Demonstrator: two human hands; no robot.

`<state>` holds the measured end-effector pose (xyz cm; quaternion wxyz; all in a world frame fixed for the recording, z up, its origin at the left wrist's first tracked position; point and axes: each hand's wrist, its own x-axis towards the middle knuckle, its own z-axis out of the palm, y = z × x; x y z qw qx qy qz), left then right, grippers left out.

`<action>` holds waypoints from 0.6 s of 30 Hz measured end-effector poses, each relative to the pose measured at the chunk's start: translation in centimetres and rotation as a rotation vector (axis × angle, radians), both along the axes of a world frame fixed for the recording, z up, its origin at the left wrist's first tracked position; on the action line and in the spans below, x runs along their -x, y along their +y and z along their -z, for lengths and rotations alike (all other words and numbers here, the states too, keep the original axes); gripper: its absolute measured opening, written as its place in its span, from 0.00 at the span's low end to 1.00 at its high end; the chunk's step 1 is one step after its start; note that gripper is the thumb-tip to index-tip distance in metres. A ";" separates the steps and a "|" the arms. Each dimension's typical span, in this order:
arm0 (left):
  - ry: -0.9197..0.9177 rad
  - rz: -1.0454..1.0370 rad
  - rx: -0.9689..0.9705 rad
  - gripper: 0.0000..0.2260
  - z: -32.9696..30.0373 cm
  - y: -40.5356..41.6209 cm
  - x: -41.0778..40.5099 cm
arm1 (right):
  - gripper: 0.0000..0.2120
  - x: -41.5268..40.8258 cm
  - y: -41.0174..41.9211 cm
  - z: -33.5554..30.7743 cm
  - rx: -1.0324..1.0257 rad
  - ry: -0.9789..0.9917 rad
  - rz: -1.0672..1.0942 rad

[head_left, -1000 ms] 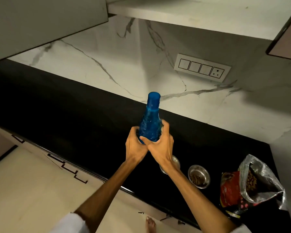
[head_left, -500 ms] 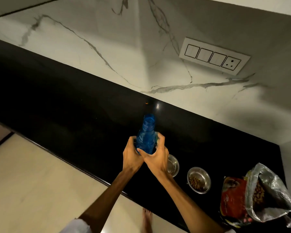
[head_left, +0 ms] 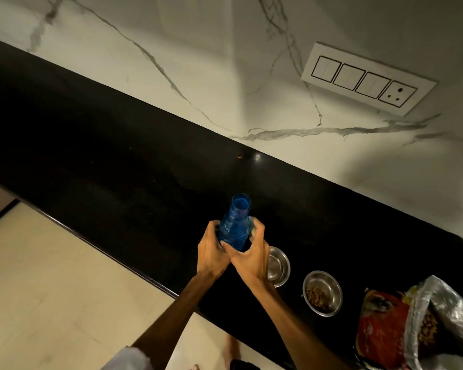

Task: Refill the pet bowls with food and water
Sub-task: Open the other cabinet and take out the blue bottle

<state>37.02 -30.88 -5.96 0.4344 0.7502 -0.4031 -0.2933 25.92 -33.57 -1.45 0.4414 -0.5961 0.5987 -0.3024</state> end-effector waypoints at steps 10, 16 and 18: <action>0.019 0.016 -0.047 0.34 0.1 0.2 0.1 | 0.43 -0.1 -0.1 -0.3 -0.020 0.008 -0.027; -0.039 0.022 -0.068 0.33 -0.7 0.7 0.5 | 0.45 0.2 0.1 -0.3 0.079 0.086 -0.076; -0.066 0.025 -0.066 0.33 -1.1 1.0 0.5 | 0.46 0.3 0.4 -0.4 0.110 0.092 -0.074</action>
